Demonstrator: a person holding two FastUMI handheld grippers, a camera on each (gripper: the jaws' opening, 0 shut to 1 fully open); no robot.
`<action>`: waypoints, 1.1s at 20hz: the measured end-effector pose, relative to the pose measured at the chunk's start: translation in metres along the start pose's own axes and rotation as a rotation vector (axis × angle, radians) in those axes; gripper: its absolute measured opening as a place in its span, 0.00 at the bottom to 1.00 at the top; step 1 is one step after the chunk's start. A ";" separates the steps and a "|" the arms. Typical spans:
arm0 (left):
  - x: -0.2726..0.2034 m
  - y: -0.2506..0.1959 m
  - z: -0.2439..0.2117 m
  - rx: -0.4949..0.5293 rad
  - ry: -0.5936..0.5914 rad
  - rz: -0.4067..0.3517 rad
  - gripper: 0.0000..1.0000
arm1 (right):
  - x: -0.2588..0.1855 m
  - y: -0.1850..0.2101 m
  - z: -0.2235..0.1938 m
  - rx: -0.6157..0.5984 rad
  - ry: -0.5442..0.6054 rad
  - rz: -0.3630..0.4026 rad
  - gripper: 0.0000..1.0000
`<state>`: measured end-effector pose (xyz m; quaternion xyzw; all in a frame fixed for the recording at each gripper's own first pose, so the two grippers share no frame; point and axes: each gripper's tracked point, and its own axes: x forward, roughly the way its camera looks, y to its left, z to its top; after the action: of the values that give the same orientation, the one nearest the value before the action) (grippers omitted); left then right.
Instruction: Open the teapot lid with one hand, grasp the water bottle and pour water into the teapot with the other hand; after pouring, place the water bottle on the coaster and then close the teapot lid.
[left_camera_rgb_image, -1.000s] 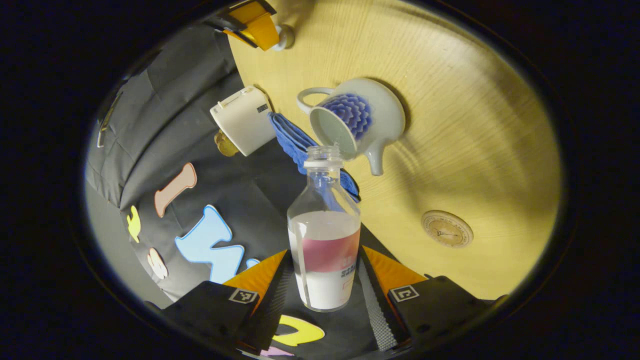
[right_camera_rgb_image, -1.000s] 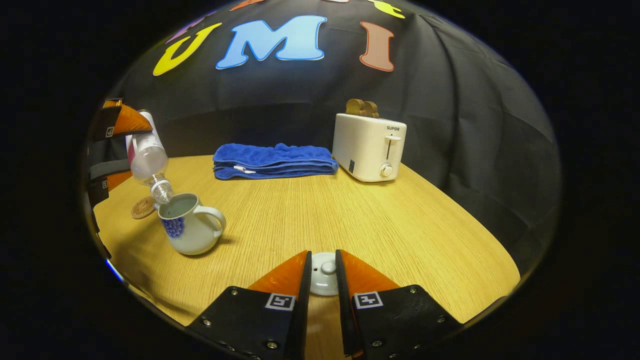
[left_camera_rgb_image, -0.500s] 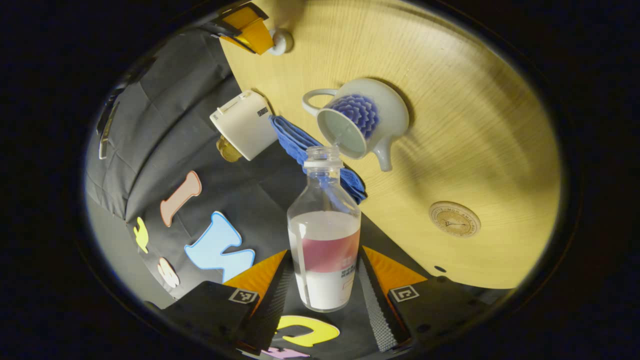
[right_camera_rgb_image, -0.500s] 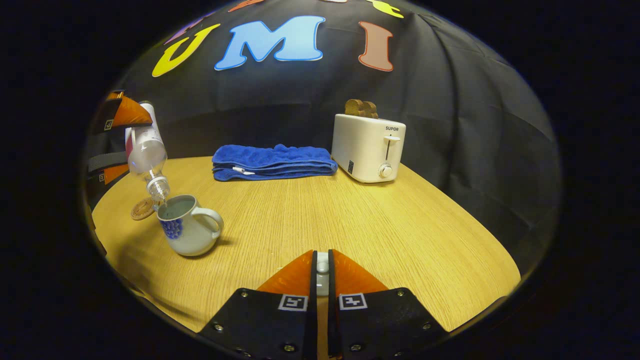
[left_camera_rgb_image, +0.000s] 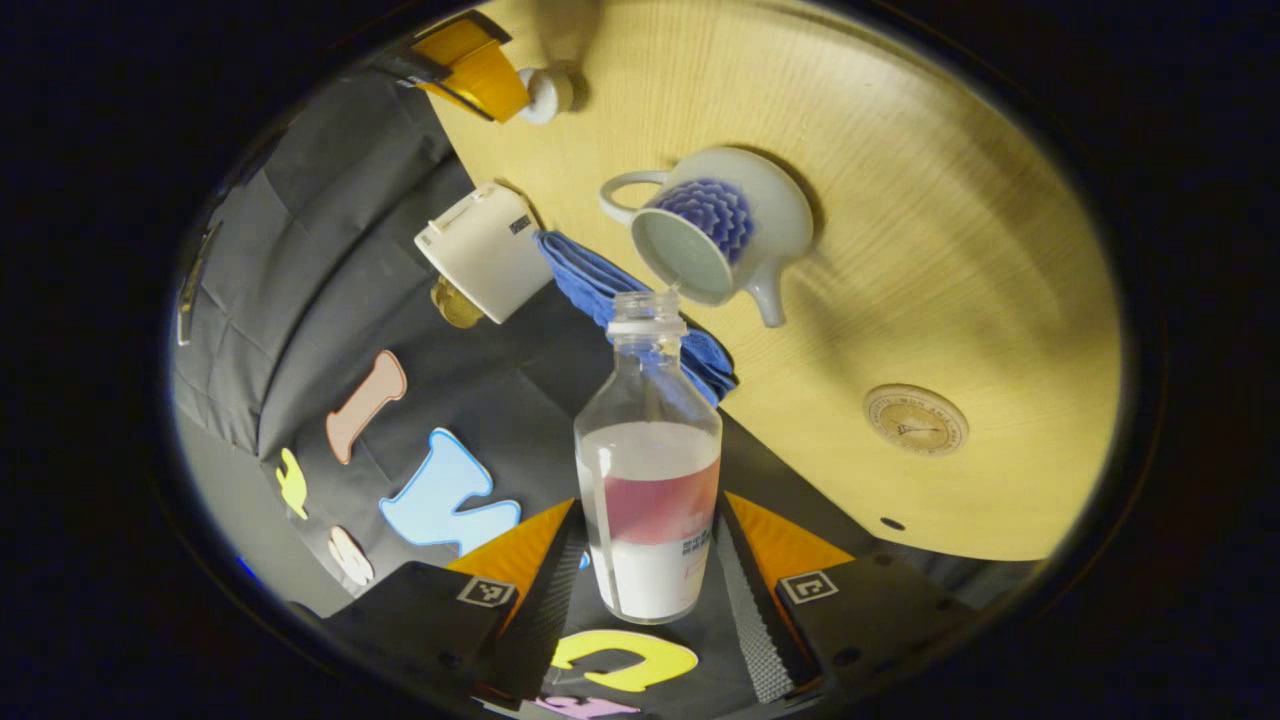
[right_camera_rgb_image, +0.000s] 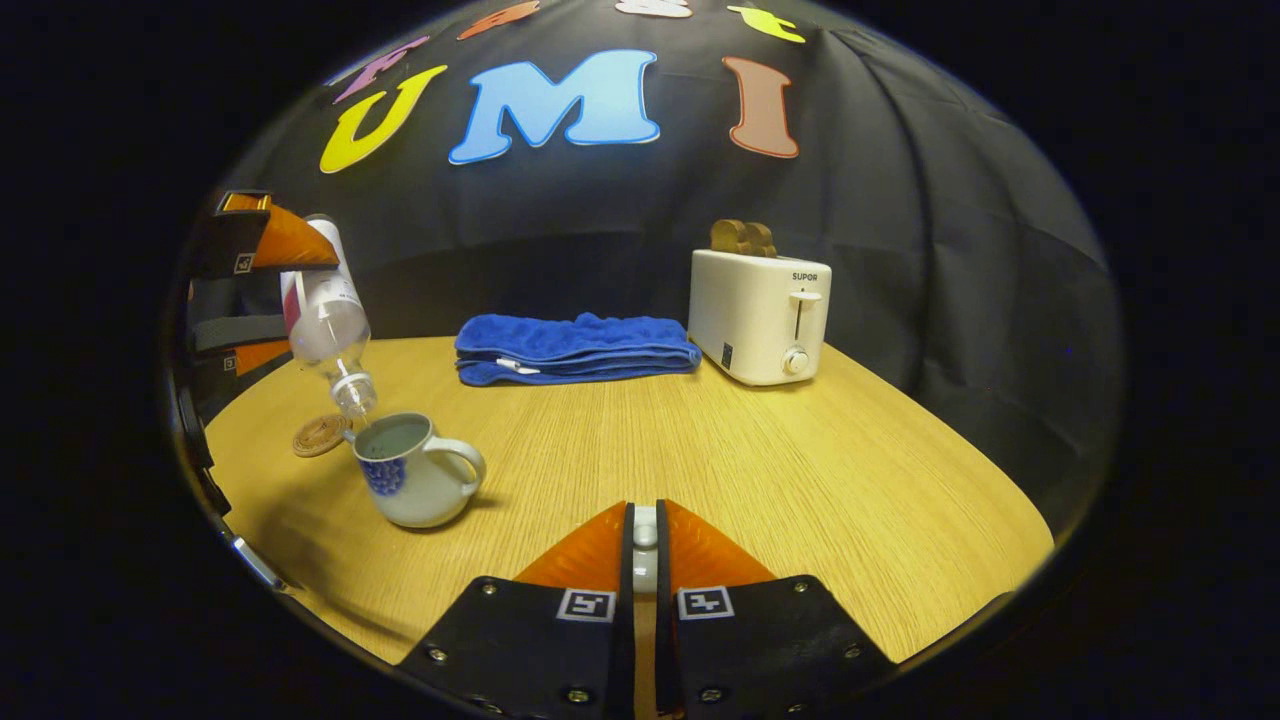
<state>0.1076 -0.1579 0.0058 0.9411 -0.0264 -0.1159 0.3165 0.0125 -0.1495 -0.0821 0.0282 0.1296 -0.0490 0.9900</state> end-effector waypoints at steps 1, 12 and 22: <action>0.000 0.001 -0.001 0.008 0.002 0.000 0.86 | -0.002 0.000 0.007 0.001 -0.025 0.001 0.08; -0.006 0.007 0.005 0.047 0.000 0.014 0.86 | -0.008 -0.004 0.017 0.034 -0.083 0.014 0.08; 0.008 -0.019 0.014 -0.342 -0.089 0.010 0.87 | -0.012 0.000 0.030 0.014 -0.124 0.009 0.08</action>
<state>0.1117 -0.1520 -0.0187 0.8672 -0.0250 -0.1588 0.4712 0.0086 -0.1507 -0.0502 0.0324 0.0675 -0.0470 0.9961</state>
